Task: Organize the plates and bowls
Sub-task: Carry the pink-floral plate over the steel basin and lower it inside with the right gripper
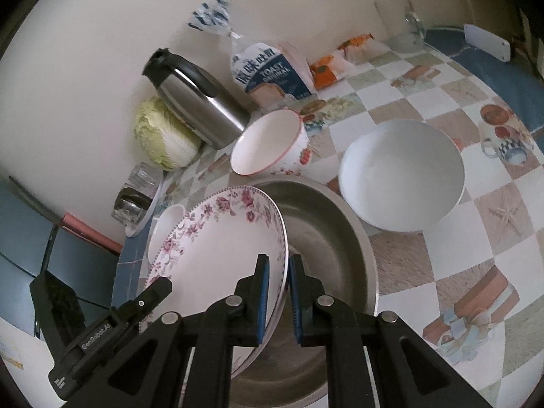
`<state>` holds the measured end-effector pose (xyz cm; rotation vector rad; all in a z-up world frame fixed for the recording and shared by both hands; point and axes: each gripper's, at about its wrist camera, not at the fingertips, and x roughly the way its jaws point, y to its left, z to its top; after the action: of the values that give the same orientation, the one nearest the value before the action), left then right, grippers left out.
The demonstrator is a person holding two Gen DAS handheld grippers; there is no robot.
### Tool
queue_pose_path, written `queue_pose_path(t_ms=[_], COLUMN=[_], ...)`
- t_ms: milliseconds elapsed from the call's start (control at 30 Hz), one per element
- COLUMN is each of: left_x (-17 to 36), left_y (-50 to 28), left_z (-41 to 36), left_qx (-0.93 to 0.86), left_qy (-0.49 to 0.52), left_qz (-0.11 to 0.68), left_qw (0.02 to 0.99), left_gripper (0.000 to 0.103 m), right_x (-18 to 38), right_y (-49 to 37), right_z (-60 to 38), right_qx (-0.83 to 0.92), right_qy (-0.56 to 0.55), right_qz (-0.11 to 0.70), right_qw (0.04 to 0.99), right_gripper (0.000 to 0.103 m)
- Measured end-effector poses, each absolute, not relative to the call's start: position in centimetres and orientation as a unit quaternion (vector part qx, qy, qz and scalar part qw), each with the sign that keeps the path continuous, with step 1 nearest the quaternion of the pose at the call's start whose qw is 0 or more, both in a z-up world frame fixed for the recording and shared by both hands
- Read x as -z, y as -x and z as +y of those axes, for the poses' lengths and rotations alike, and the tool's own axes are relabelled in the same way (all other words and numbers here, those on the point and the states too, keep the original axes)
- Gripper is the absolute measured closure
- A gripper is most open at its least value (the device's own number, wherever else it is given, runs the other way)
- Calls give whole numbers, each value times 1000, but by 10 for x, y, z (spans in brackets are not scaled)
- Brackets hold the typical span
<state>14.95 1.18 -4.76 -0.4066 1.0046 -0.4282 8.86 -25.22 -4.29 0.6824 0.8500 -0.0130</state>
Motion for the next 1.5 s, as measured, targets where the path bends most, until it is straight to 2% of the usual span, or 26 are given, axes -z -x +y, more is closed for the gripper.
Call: queue_pose_path(t_ms=[500,1500], left_x=[68,72], left_y=[-156,-159], left_z=[-3,-14], left_qx=[189,188], left_qy=[166,136], left_qz=[501,509], left_qw=[828,829], left_gripper=[76,76], right_x=[60,72], right_y=[-93,-95], right_z=[-260,-263], right_qx=[19,32], right_qy=[-331,-334], right_qz=[423,440], right_qw=[843,833], right_gripper=[90,90])
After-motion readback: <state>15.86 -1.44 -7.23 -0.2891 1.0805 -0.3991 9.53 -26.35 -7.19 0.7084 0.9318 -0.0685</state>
